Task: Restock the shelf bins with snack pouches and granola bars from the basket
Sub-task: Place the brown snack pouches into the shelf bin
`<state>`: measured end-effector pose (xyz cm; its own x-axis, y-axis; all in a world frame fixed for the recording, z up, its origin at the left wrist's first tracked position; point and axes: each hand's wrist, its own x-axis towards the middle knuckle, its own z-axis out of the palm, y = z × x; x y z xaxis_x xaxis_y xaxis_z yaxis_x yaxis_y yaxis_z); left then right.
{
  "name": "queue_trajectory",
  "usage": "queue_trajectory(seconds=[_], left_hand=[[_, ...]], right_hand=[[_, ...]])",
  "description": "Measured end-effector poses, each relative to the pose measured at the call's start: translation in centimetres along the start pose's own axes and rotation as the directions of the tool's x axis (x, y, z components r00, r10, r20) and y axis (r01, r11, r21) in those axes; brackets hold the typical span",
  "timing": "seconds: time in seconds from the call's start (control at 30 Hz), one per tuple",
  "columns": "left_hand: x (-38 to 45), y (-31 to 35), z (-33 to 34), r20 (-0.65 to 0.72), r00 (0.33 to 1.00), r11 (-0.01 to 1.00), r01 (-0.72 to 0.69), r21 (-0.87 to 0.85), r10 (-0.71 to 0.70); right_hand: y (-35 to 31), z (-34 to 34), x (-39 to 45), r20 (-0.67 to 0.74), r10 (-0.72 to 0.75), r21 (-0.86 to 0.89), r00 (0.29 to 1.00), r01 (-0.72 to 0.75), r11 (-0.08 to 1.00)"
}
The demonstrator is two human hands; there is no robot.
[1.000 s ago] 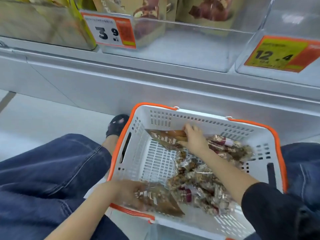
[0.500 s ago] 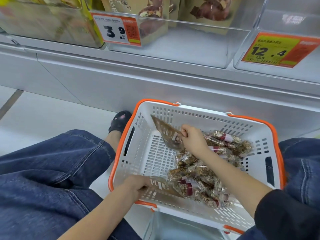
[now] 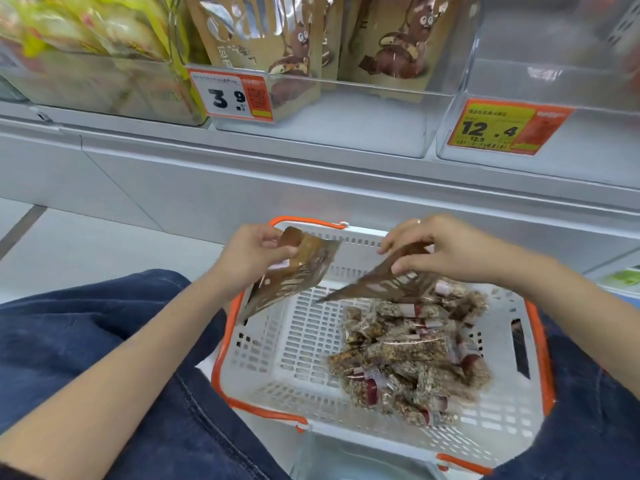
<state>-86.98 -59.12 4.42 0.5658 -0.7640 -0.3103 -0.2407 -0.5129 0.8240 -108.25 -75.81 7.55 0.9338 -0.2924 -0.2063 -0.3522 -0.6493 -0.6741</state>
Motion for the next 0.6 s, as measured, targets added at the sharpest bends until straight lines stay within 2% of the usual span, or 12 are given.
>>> queue_trajectory(seconds=[0.07,0.13,0.2,0.33,0.43,0.5,0.57,0.6], left_hand=[[-0.1,3.2,0.1,0.192,0.979,0.997,-0.057,-0.043,0.065],[-0.4,5.5,0.8,0.345,0.933,0.994,-0.092,-0.054,0.105],[-0.8,6.8,1.3,0.379,0.911,0.985,-0.175,0.001,0.161],[-0.7,8.6,0.5,0.232,0.944,0.972,-0.228,-0.058,0.236],[-0.5,10.4,-1.5,0.195,0.926,0.946,-0.318,-0.061,0.324],[0.7,10.9,-3.5,0.019,0.922,0.918,-0.384,-0.093,0.388],[2.4,11.0,-5.9,-0.223,0.866,0.881,-0.469,-0.056,0.447],[3.4,11.1,-7.0,-0.316,0.825,0.867,-0.498,-0.016,0.468]], right_hand=[[-0.8,0.3,-0.2,0.005,-0.104,-0.028,0.995,0.104,0.994],[-1.6,1.2,0.3,-0.07,-0.152,-0.023,0.986,0.151,0.988],[-2.4,1.8,0.9,-0.159,-0.12,0.051,0.98,0.129,0.99],[-2.9,1.7,1.5,-0.327,-0.056,0.253,0.943,0.145,0.957],[-3.8,0.1,2.0,-0.504,-0.051,0.294,0.862,0.227,0.928],[-5.0,-2.2,2.1,-0.651,-0.051,0.251,0.758,0.279,0.927],[-6.4,-5.5,2.3,-0.795,-0.13,0.086,0.592,0.324,0.942],[-7.2,-7.6,2.8,-0.865,-0.146,0.046,0.481,0.364,0.93]])
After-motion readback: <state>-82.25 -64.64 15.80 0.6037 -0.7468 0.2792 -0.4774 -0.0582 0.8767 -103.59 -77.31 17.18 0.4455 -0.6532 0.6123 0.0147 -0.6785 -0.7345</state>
